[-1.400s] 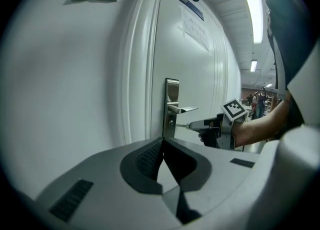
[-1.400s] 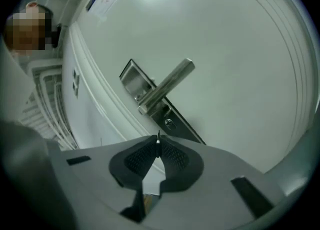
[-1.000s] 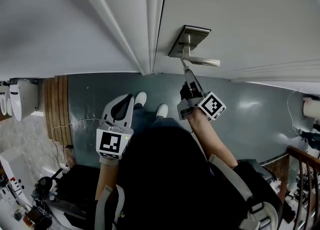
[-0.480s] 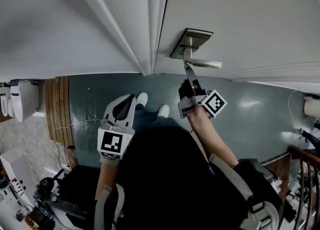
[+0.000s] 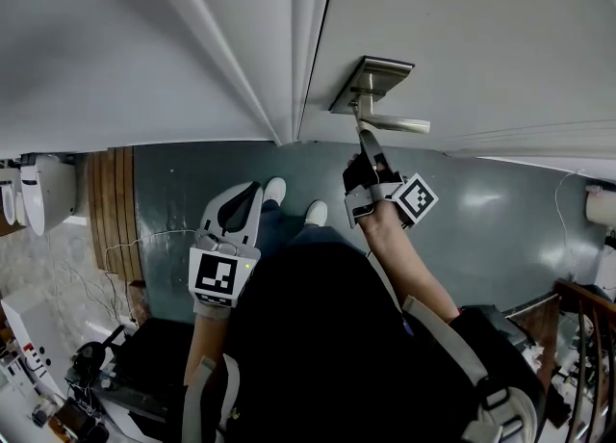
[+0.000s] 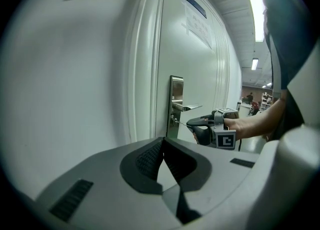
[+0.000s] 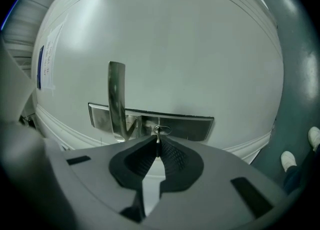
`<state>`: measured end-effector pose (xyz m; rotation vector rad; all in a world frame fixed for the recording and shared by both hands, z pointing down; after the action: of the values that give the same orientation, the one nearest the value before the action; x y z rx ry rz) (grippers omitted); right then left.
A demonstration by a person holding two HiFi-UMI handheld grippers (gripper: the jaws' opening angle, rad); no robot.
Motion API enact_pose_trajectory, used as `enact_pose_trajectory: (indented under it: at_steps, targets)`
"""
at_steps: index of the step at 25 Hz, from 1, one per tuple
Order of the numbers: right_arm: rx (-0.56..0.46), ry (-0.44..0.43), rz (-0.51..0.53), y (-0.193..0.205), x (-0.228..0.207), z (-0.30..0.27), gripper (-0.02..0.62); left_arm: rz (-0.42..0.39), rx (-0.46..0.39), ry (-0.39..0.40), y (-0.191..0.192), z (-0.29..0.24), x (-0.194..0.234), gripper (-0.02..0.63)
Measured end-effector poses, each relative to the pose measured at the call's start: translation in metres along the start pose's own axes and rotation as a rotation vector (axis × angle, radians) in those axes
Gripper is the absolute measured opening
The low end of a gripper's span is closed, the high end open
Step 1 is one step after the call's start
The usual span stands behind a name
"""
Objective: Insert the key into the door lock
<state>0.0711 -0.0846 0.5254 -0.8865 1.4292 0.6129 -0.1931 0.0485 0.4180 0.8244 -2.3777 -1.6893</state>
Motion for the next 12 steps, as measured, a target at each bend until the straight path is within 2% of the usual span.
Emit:
enact_pose_trajectory:
  at_steps: [12]
  targets:
    - [-0.055, -0.04, -0.065, 0.0044, -0.0018, -0.0015, 0.032, 0.002, 0.007, 0.005, 0.0022, 0.0006, -0.0003, 0.008]
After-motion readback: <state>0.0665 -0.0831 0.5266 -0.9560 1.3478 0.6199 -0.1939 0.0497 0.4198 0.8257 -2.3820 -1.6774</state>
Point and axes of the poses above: the fingertips, and each gripper's own axes: z backward along the fingers, x to its left, y out of its underside, the point moved 8 cm from there along z, backward along the fingers, and after that the axes turned 15 degrees about -z, right-handed, at the moved point
